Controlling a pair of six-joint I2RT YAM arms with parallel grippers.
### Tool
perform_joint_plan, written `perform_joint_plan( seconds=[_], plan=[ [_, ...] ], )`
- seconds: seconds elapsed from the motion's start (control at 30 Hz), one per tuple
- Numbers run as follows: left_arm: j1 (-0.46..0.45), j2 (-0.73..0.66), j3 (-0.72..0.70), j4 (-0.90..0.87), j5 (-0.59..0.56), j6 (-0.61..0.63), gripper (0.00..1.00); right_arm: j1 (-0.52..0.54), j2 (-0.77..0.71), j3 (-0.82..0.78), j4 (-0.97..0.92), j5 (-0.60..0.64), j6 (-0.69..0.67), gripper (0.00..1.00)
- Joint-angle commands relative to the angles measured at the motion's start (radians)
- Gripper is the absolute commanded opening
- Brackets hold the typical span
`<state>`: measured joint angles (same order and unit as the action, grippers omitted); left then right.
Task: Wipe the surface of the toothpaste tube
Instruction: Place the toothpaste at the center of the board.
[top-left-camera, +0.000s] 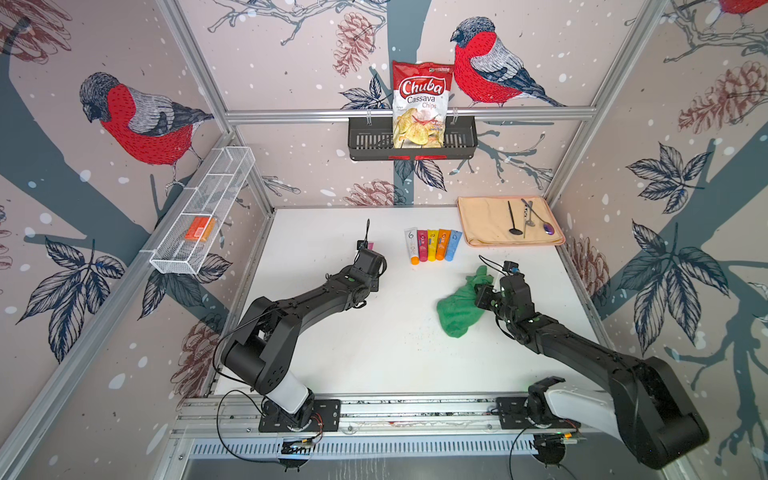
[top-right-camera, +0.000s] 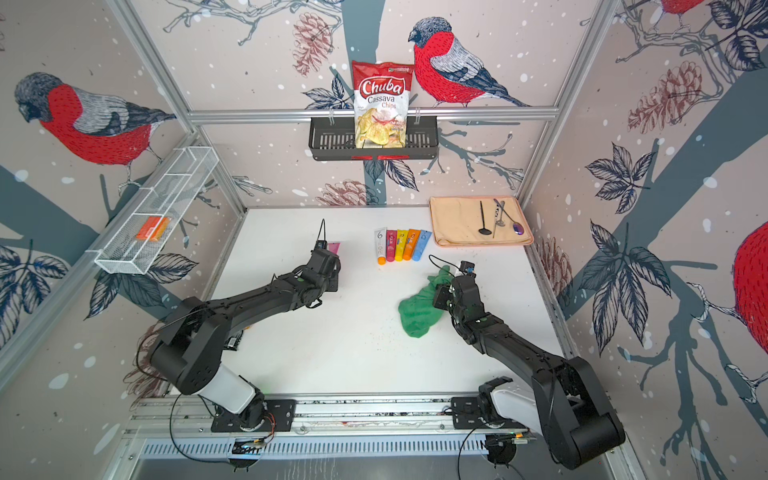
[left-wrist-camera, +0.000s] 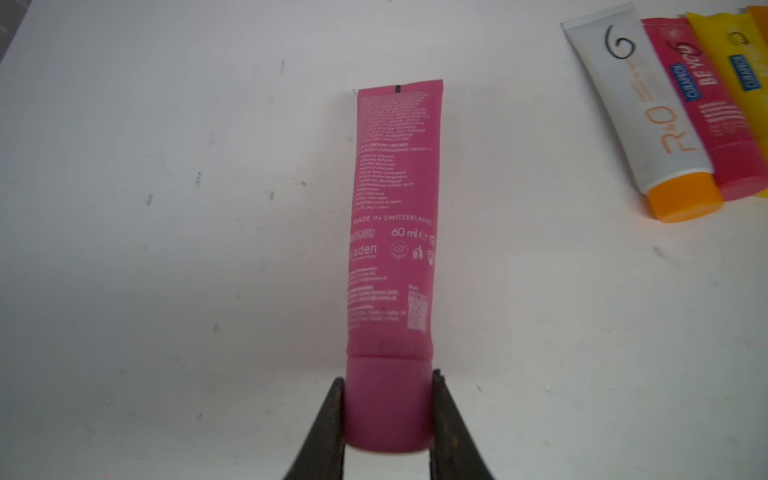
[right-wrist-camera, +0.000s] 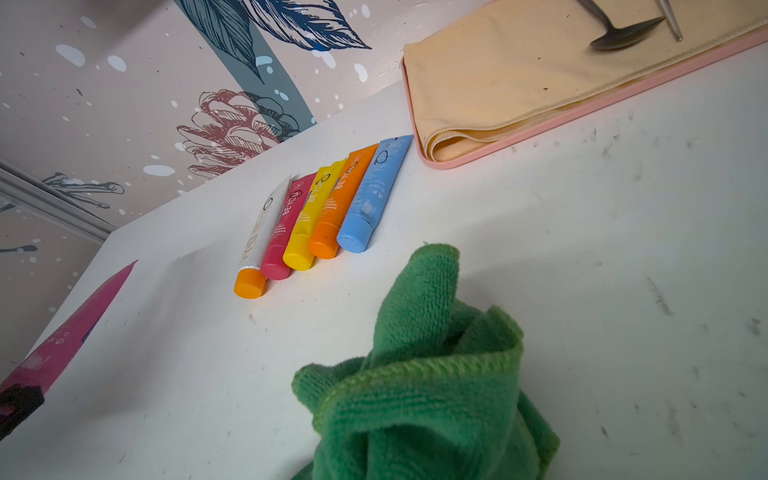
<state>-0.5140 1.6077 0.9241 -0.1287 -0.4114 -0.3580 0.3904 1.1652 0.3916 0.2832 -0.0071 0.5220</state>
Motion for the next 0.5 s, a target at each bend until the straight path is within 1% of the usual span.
perform_joint_plan(
  seconds=[0.0,0.1,0.17,0.23,0.47],
  plan=[
    [0.06,0.024,0.016,-0.032,-0.055,0.055,0.11,-0.009,0.002,-0.005,0.065,-0.023,0.007,0.12],
    [0.113,0.034,0.012,-0.047,-0.06,0.074,0.11,-0.014,0.003,-0.007,0.071,-0.033,0.008,0.12],
    [0.132,0.034,0.007,-0.058,-0.065,0.09,0.11,-0.02,0.005,-0.007,0.073,-0.041,0.007,0.12],
    [0.137,0.041,0.005,-0.07,-0.08,0.097,0.11,-0.027,0.004,-0.012,0.08,-0.055,0.009,0.12],
    [0.138,0.072,-0.018,-0.087,0.005,0.079,0.12,-0.047,0.003,-0.02,0.091,-0.083,0.015,0.12]
  ],
)
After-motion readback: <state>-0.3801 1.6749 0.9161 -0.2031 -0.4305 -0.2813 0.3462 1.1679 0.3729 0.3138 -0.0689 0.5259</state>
